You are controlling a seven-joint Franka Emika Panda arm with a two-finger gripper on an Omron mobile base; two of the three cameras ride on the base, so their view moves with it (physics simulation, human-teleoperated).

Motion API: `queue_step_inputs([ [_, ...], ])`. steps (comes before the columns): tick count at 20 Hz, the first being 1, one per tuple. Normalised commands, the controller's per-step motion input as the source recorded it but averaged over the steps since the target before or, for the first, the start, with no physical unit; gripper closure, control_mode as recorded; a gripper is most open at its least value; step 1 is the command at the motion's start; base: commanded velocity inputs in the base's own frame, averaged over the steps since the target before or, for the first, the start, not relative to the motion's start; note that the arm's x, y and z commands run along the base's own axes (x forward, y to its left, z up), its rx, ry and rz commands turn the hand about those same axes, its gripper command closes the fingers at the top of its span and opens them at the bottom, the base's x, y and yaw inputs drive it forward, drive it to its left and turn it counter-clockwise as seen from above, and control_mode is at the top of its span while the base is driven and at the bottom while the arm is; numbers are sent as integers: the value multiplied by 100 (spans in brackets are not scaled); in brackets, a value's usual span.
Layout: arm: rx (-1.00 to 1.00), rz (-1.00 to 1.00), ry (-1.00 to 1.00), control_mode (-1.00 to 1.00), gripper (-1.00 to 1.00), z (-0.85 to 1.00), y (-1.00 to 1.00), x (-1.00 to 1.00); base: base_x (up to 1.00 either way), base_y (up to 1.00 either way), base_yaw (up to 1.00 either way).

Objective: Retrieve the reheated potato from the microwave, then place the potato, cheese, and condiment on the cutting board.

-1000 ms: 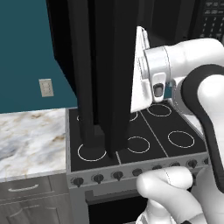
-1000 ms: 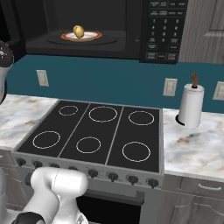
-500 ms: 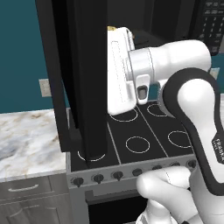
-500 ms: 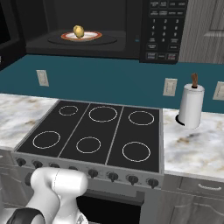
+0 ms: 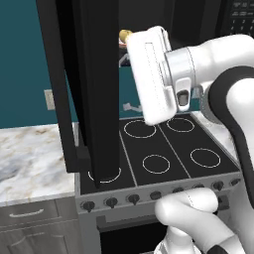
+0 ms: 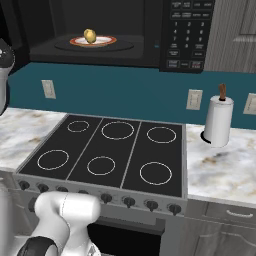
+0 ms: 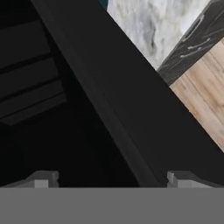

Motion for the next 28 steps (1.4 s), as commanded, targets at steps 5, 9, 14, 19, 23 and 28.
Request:
queue_step_inputs([
  [5,-8,2,-9,-100,-100,16,-70,3,0,0,0],
  [9,-15,17,-36,-100,-100,6,-66,0,0,0,0],
  [14,-22,25,-51,-100,-100,0,-54,0,0,0,0],
  [19,-26,24,-59,-100,-100,0,-45,8,0,0,0],
  [23,-26,22,-64,-100,-100,-1,-41,9,0,0,0],
  [28,-26,23,-65,-100,-100,-17,-34,7,0,0,0],
])
